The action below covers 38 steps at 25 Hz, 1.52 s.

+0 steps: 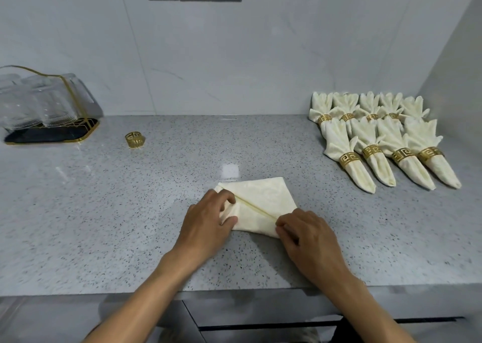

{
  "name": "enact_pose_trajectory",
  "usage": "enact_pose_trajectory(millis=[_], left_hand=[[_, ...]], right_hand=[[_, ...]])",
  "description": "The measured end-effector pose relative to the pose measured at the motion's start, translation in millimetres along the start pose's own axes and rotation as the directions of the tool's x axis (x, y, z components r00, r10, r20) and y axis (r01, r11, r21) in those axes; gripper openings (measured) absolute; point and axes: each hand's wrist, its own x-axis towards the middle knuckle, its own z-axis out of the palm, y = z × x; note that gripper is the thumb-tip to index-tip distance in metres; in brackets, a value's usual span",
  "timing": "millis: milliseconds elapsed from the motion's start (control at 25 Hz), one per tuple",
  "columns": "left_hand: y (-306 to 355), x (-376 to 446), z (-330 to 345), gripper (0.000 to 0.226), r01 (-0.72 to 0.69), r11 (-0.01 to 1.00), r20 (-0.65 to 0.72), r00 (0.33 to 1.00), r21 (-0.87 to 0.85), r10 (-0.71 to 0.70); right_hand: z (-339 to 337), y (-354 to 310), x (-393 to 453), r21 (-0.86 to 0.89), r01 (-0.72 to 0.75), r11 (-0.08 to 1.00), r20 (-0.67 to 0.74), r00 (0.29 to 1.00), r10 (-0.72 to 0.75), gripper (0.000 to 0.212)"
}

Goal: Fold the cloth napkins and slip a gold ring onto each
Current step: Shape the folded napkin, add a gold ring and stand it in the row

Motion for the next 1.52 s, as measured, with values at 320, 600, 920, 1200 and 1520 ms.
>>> enact_pose_trajectory(millis=[320, 600, 920, 1200, 1520], left_hand=[[7.6, 7.6, -0.6, 0.026, -0.209, 0.928, 0.149, 0.974, 0.309, 0.17], [6.1, 11.5, -10.4, 0.042, -0.176, 0.953, 0.315, 0.944, 0.247, 0.092], [-17.5, -19.2, 9.2, 0.068, -0.237, 0.936, 0.194, 0.962, 0.261, 0.19], [-22.9, -14.8, -2.9, 0.037, -0.208, 0.975, 0.232, 0.955, 0.074, 0.186], [-14.5, -21.5, -16.7, 0.016, -0.046, 0.968, 0.231, 0.967, -0.248, 0.105]], right_hand=[[-22.9, -41.6, -5.7, -0.241, 0.115, 0.964, 0.185, 0.98, -0.07, 0.035], [-5.6, -111.4, -15.9, 0.523, 0.017, 0.852, 0.361, 0.901, -0.24, 0.024], [-22.6, -18.3, -31.3, 0.028, 0.397, 0.917, 0.357, 0.853, -0.38, 0.054], [-21.4, -18.0, -28.3, 0.144, 0.324, 0.935, 0.346, 0.869, -0.355, 0.04], [-16.3, -29.4, -5.8, 0.286, 0.053, 0.957, 0.171, 0.98, -0.105, 0.024]])
